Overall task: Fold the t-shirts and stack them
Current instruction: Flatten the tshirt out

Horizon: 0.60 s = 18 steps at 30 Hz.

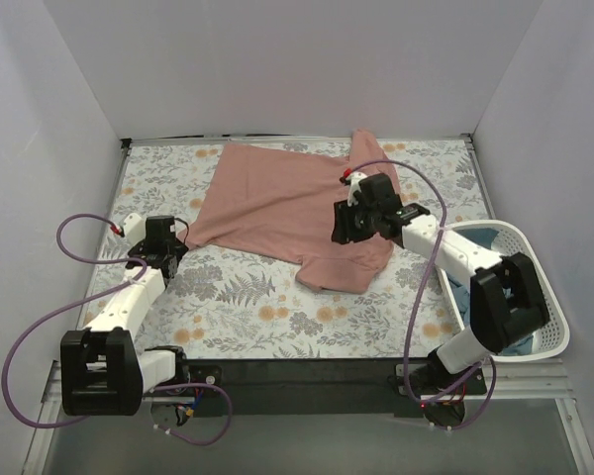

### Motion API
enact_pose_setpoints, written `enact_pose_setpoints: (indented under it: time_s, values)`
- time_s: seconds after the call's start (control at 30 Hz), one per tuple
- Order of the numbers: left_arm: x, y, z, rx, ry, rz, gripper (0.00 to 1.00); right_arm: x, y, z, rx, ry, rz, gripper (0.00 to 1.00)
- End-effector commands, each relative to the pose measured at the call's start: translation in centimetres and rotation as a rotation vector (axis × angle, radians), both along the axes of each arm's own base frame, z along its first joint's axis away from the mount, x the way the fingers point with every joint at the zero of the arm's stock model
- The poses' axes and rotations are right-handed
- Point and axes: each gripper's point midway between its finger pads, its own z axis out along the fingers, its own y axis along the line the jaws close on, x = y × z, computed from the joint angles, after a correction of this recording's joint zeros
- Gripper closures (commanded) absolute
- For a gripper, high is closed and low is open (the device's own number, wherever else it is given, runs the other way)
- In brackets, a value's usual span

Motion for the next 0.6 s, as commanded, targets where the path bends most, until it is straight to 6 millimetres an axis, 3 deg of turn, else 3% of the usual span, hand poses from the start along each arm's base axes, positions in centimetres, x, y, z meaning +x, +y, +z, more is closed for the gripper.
enact_pose_setpoints:
  time_s: [0.0,0.03,0.1,0.33,0.47,0.57]
  values:
    - [1.2,-0.4,1.2,-0.035,-0.060,-0.005,0.48,-3.1,0.2,-0.6,-0.020,-0.032,0.005,0.49]
    - [1.5,-0.6,0.9,-0.047,-0.059,-0.007,0.47,-4.4,1.1,-0.1,-0.015,-0.050,0.038,0.49]
    - [2.2,-0.3,1.1,-0.087,-0.078,0.019,0.47,-6.1,1.5,-1.1,-0.029,-0.045,0.065,0.49]
    - [4.9,-0.3,-0.2,-0.124,-0.052,0.019,0.47,-8.5,1.9,-4.6,-0.097,0.022,0.101,0.48]
    - [6.0,-0.7,-1.7,-0.142,-0.016,0.002,0.47,-9.0,1.1,-6.6,-0.148,0.056,0.094,0.45]
    - [6.5,-0.7,-2.5,-0.142,0.008,0.001,0.46,-9.2,-1.3,-8.7,-0.232,0.096,0.047,0.44]
